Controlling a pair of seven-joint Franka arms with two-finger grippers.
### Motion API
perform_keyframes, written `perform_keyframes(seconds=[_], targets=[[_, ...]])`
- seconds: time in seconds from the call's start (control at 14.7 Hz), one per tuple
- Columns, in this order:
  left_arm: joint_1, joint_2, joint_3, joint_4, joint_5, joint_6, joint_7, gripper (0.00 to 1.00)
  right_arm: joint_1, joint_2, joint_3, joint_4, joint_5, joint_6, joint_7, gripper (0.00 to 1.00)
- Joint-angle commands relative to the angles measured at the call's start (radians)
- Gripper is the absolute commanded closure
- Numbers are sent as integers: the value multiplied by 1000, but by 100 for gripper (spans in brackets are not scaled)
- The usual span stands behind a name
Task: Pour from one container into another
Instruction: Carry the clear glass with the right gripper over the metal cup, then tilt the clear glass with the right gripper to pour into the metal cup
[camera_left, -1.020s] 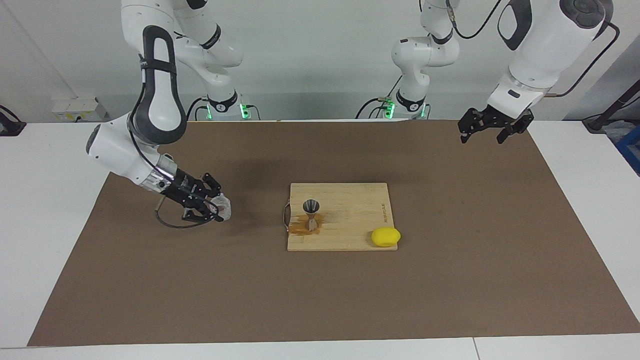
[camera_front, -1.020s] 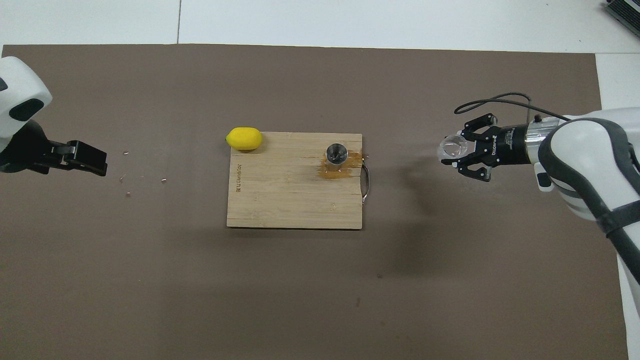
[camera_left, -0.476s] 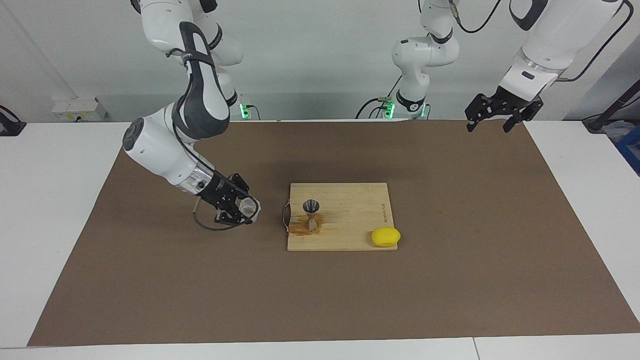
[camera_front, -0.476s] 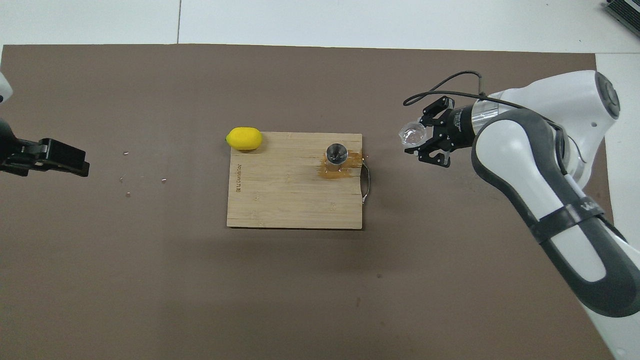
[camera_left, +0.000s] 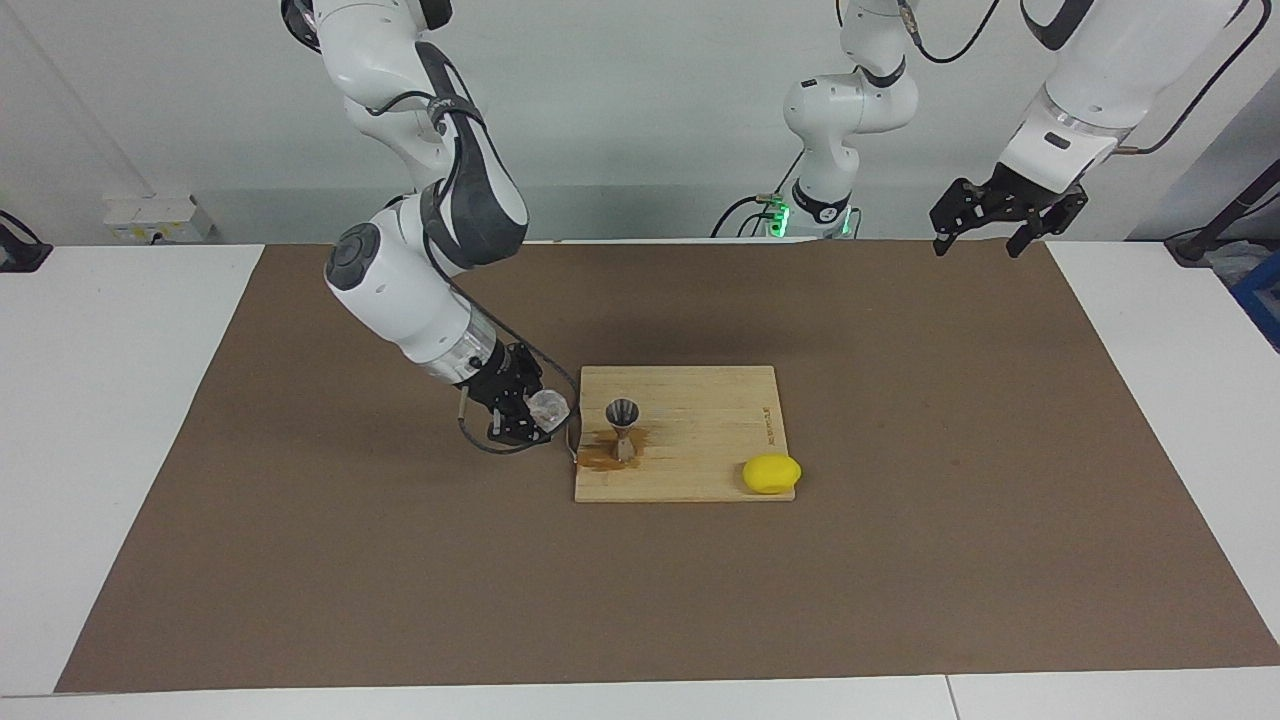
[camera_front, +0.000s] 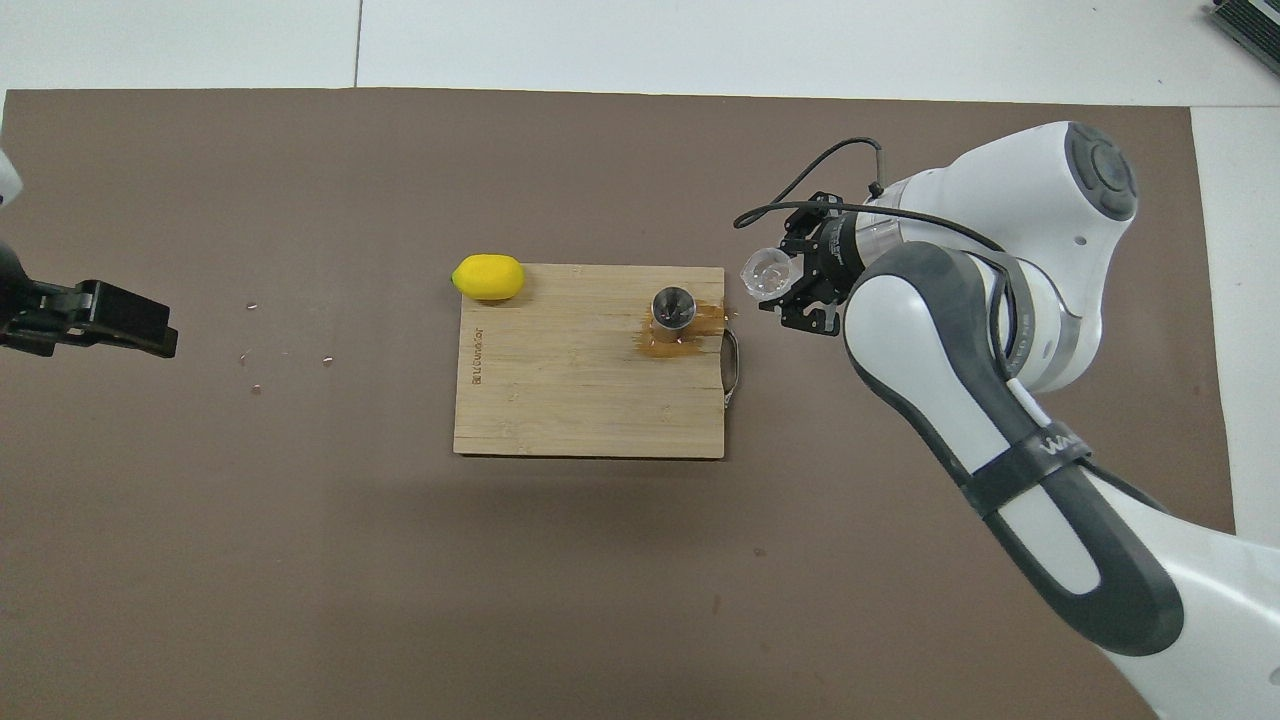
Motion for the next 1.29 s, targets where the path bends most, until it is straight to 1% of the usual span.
perform_keyframes(seconds=[0.0, 0.14, 0.2, 0.34, 0.41, 0.68, 1.09, 1.22], targets=[[8, -30, -6, -40, -10, -9, 8, 0, 40, 58, 0, 89, -55, -1, 72, 100], [-5, -42, -1, -60, -8, -1, 8, 0, 63, 68, 0, 94, -105, -6, 97, 100], [-16, -44, 21, -68, -8, 2, 10, 0, 76, 78, 0, 104, -130, -9, 109, 100], [-15, -44, 28, -68, -7, 2, 10, 0, 91, 109, 0, 158, -170, -18, 139, 100], [-15, -44, 29, -68, -7, 2, 10, 0, 99, 115, 0, 169, -194, -26, 144, 100], [4, -44, 25, -61, -7, 10, 7, 0, 113, 114, 0, 170, -274, -46, 143, 100], [11, -45, 17, -72, -7, 25, 7, 0, 152, 109, 0, 169, -359, -67, 144, 100], [21, -45, 13, -72, -7, 25, 7, 0, 172, 108, 2, 169, -415, -90, 143, 100]])
